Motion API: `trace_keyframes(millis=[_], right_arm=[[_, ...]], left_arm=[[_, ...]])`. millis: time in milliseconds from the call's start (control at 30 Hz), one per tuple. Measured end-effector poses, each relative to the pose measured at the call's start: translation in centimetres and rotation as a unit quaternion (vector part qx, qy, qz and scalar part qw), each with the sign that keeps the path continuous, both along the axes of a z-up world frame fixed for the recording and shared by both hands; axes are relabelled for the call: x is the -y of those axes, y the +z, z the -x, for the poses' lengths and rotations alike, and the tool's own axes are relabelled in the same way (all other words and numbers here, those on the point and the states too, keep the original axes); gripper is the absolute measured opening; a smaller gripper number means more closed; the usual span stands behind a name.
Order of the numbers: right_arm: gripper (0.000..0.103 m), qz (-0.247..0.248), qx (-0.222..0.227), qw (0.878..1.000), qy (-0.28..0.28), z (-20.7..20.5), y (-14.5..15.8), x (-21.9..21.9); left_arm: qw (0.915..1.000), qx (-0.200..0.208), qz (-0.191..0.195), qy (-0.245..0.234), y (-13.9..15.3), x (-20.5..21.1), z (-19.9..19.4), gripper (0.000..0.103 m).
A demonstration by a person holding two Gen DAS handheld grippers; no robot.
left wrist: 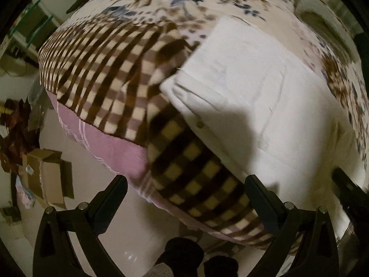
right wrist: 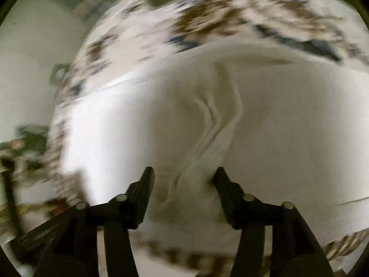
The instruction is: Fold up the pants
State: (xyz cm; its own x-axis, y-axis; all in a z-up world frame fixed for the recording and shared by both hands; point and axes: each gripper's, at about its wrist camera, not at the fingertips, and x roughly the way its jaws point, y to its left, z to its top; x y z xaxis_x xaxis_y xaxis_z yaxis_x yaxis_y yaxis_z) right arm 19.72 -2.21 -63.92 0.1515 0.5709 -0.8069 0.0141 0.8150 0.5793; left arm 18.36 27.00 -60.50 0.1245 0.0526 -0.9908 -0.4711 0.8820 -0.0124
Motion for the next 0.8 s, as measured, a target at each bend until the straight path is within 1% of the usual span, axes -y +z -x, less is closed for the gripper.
trace_keyframes(millis=[33,100,133,200,233,300,333,367,433,467,500,533,567,600,633,667,800], right_arm=[[0.057,-0.015,-0.008,1.0,-0.017,0.0,0.6,0.7],[0.057,-0.009,-0.011,0.998,-0.061,-0.2,1.4,2.8],[0.057,0.003,-0.015,0.997,-0.073,-0.5,1.4,3.2],[0.057,0.046,-0.036,0.995,-0.085,-1.4,0.4,3.5],[0.057,0.054,-0.044,0.994,-0.087,-1.7,0.0,3.4],[0.057,0.099,-0.076,0.989,-0.081,-2.6,-1.4,2.1],[0.057,0.108,-0.078,0.988,-0.074,-2.6,-1.3,1.3],[0.057,0.137,-0.078,0.986,-0.062,-2.9,-1.3,0.1],[0.057,0.168,-0.082,0.982,-0.038,-2.9,-1.9,-2.2],[0.057,0.195,-0.086,0.977,-0.023,-2.7,-2.4,-3.3],[0.057,0.218,-0.08,0.972,-0.017,-2.4,-2.9,-4.0],[0.053,0.239,-0.068,0.968,-0.019,-2.1,-3.1,-4.6],[0.036,0.257,-0.063,0.964,-0.019,-1.8,-3.2,-4.9],[0.023,0.282,-0.064,0.957,-0.014,-1.6,-3.4,-5.2],[0.017,0.292,-0.061,0.955,-0.013,-1.3,-3.2,-5.4],[0.015,0.291,-0.059,0.955,-0.013,-1.2,-2.9,-5.5],[0.015,0.284,-0.048,0.958,0.016,-0.7,-1.4,-5.9]], left_arm=[[1.0,0.002,0.003,0.004,0.0,-0.3,0.0,0.103],[0.9997,0.01,0.011,0.017,-0.1,-0.7,-0.1,0.103],[0.9996,0.011,0.014,0.021,-0.2,-0.9,-0.1,0.103],[0.9991,0.011,0.021,0.034,-0.7,-1.1,-0.3,0.103],[0.9989,0.012,0.024,0.039,-0.8,-1.1,-0.4,0.103],[0.9986,0.011,0.02,0.047,-1.1,-1.1,-0.6,0.103],[0.9986,0.012,0.019,0.048,-1.1,-1.1,-0.6,0.103],[0.9985,0.015,0.019,0.049,-1.0,-1.0,-0.6,0.103],[0.9984,0.018,0.015,0.051,-0.8,-0.9,-0.4,0.103],[0.9985,0.019,0.012,0.05,-0.7,-0.6,-0.5,0.103],[0.9987,0.018,0.008,0.048,-0.7,-0.5,-0.4,0.103],[0.9988,0.015,0.004,0.046,-0.7,-0.2,-0.3,0.103],[0.9989,0.012,0.0,0.045,-0.8,0.0,-0.1,0.103],[0.9989,0.011,0.0,0.045,-0.9,0.0,0.1,0.103],[0.999,0.009,0.001,0.044,-1.0,0.2,0.4,0.103],[0.999,0.007,0.0,0.045,-1.0,0.1,0.5,0.103],[0.9988,0.011,-0.007,0.047,-0.8,-0.5,1.0,0.103]])
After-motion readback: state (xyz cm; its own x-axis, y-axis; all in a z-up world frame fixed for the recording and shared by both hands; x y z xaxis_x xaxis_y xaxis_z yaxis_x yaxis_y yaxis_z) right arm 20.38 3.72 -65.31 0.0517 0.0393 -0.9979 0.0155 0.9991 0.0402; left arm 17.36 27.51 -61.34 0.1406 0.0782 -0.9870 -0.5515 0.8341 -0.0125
